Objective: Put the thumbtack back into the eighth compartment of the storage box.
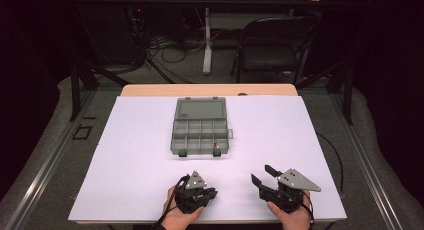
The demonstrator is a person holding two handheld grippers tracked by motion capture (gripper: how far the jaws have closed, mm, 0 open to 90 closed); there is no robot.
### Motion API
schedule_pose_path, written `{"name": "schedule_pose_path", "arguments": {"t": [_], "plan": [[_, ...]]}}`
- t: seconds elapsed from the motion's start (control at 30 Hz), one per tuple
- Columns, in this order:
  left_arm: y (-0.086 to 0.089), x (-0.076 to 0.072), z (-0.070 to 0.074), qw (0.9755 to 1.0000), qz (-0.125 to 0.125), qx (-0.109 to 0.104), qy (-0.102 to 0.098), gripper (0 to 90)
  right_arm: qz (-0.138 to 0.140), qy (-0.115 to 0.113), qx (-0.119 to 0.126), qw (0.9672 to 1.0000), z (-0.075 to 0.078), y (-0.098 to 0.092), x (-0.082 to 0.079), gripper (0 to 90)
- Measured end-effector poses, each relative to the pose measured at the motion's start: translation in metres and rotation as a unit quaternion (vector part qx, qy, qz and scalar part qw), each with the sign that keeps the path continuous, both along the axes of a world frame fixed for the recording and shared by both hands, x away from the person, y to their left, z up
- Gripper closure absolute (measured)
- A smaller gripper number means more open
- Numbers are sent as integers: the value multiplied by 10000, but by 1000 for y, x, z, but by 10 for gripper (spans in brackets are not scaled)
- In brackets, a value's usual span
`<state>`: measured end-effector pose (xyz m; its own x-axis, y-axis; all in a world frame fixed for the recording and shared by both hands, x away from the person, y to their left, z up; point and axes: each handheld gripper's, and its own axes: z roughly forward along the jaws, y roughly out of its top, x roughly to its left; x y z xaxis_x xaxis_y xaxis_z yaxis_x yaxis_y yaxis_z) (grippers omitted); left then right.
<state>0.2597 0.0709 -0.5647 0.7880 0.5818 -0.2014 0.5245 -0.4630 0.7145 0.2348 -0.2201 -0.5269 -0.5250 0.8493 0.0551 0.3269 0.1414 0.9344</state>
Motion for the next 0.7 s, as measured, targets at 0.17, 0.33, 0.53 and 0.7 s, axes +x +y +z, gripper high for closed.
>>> {"name": "schedule_pose_path", "arguments": {"t": [0.17, 0.33, 0.53, 0.7], "plan": [[0, 0, 0, 10000, 24, -30, 33, 831, 2, 3, -1, 10000, 0, 0, 0, 411], [1, 1, 2, 10000, 57, -66, 47, 833, 0, 5, 9, 10000, 0, 0, 0, 411], [3, 4, 10, 9998, 95, -170, -10, 833, 3, 29, 6, 10000, 0, 0, 0, 411], [7, 11, 22, 9993, 189, -291, -150, 833, -7, 37, 4, 10000, 0, 1, 0, 411]]}}
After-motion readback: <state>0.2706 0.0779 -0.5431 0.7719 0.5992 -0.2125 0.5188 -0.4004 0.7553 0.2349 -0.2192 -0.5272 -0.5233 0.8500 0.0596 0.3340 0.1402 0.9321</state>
